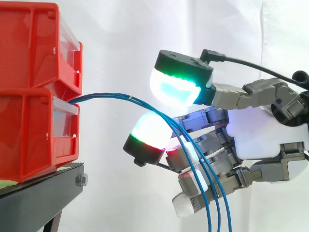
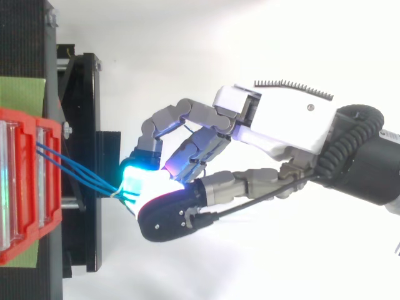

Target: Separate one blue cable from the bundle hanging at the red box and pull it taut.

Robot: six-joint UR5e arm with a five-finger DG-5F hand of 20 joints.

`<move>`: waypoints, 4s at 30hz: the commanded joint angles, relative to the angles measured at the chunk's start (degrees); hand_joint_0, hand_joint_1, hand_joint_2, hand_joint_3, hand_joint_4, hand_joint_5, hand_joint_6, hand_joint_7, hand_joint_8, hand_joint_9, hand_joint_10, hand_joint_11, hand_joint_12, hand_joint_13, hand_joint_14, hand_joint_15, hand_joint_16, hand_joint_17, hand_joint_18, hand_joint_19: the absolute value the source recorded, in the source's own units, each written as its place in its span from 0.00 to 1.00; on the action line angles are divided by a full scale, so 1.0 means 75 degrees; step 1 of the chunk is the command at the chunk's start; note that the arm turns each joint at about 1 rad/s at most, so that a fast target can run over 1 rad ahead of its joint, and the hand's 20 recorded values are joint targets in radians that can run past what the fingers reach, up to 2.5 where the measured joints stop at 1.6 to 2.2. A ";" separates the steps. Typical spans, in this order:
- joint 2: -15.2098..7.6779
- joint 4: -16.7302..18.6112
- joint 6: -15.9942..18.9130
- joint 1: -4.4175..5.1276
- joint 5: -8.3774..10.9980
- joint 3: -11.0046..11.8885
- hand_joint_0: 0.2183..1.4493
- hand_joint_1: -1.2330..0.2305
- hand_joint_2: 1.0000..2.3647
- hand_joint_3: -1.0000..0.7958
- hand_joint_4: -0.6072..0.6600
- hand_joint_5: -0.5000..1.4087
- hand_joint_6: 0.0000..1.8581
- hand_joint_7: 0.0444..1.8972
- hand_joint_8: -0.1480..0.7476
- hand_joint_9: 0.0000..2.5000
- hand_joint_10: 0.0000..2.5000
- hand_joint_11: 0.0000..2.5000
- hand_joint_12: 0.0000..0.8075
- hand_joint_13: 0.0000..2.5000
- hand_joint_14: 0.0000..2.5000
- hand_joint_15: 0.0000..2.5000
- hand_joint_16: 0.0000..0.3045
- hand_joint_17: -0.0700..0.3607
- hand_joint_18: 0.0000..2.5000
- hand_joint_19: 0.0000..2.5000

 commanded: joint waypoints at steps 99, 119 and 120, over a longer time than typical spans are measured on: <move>-0.0009 0.0106 -0.0012 0.0023 0.0018 -0.0117 0.41 0.31 0.01 0.33 0.56 0.13 0.50 0.50 0.43 0.42 0.01 0.64 0.37 0.52 0.01 0.55 0.17 0.43 0.29 0.22; -0.0009 0.0106 -0.0012 0.0023 0.0018 -0.0117 0.30 0.25 0.00 0.28 0.56 0.13 0.50 0.47 0.43 0.43 0.00 0.64 0.37 0.52 0.01 0.55 0.15 0.40 0.28 0.21; -0.0009 0.0106 -0.0012 0.0023 0.0018 -0.0117 0.27 0.27 0.00 0.28 0.57 0.13 0.50 0.47 0.44 0.43 0.00 0.64 0.39 0.53 0.01 0.55 0.16 0.41 0.28 0.22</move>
